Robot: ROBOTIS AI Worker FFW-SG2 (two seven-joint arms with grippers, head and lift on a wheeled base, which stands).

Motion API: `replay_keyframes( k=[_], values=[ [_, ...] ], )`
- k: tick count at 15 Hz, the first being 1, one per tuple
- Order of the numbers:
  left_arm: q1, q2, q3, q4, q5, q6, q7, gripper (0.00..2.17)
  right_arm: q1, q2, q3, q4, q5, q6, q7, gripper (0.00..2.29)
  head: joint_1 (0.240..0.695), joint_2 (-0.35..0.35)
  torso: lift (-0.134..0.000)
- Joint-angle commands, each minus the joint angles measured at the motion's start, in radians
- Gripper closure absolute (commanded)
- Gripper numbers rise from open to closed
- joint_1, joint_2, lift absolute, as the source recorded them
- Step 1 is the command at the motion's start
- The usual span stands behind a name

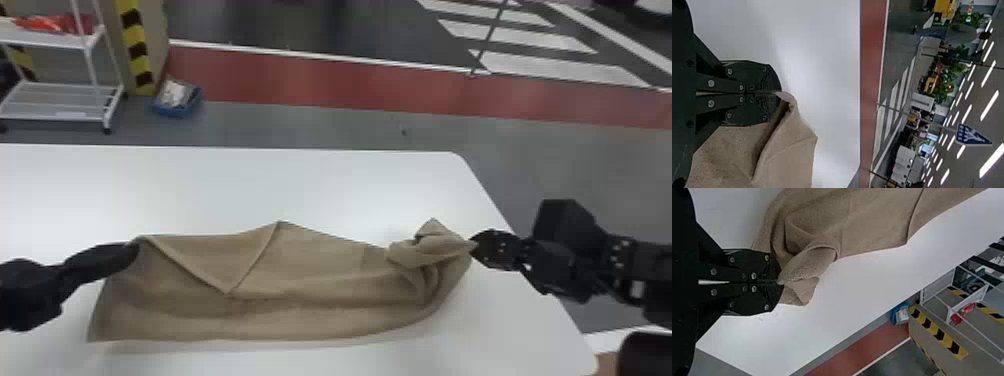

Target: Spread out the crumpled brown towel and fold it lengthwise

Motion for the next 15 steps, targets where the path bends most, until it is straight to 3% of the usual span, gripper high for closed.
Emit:
replay_keyframes(
  k=[1,3,4,5,6,9,11,13,15],
  values=[
    [-0.044,-0.003,0.01,0.083,-0.01,-0.031,0.057,2.15,0.007,0.017,0.029,-0.006,-0.021,-0.011,0.005,1.48,0.695,-0.15,-0.124],
    [-0.09,-0.003,0.018,0.146,-0.01,-0.031,0.12,2.12,0.019,0.017,0.048,-0.006,-0.021,-0.029,0.005,1.47,0.695,-0.107,-0.124],
    [-0.087,-0.003,0.015,0.141,-0.013,-0.031,0.143,1.6,0.02,0.017,0.046,-0.006,-0.019,-0.035,0.005,1.48,0.695,-0.092,-0.124],
    [-0.073,-0.003,0.015,0.126,-0.01,-0.04,0.137,0.69,0.02,0.017,0.045,-0.004,-0.019,-0.035,0.005,1.47,0.695,-0.064,-0.124],
    [-0.051,-0.003,0.007,0.092,-0.002,-0.052,0.128,0.0,0.022,0.017,0.043,-0.003,-0.016,-0.032,0.005,1.47,0.695,-0.057,-0.124],
    [0.004,-0.003,-0.028,-0.002,-0.01,-0.092,0.14,0.03,0.022,0.018,0.048,0.0,-0.015,-0.032,0.005,1.47,0.695,-0.065,-0.124],
    [0.027,-0.003,-0.051,-0.028,-0.024,-0.153,0.115,0.18,0.022,0.018,0.049,0.002,-0.012,-0.032,0.005,1.47,0.695,-0.079,-0.124],
    [0.079,-0.003,-0.096,-0.075,-0.031,-0.218,0.028,0.27,0.022,0.018,0.051,0.002,-0.009,-0.032,0.005,1.47,0.695,-0.093,-0.124],
    [0.119,-0.003,-0.183,-0.103,-0.099,-0.298,-0.026,0.27,0.019,0.018,0.062,0.002,-0.004,-0.026,0.005,1.47,0.695,-0.147,-0.124]
  ],
)
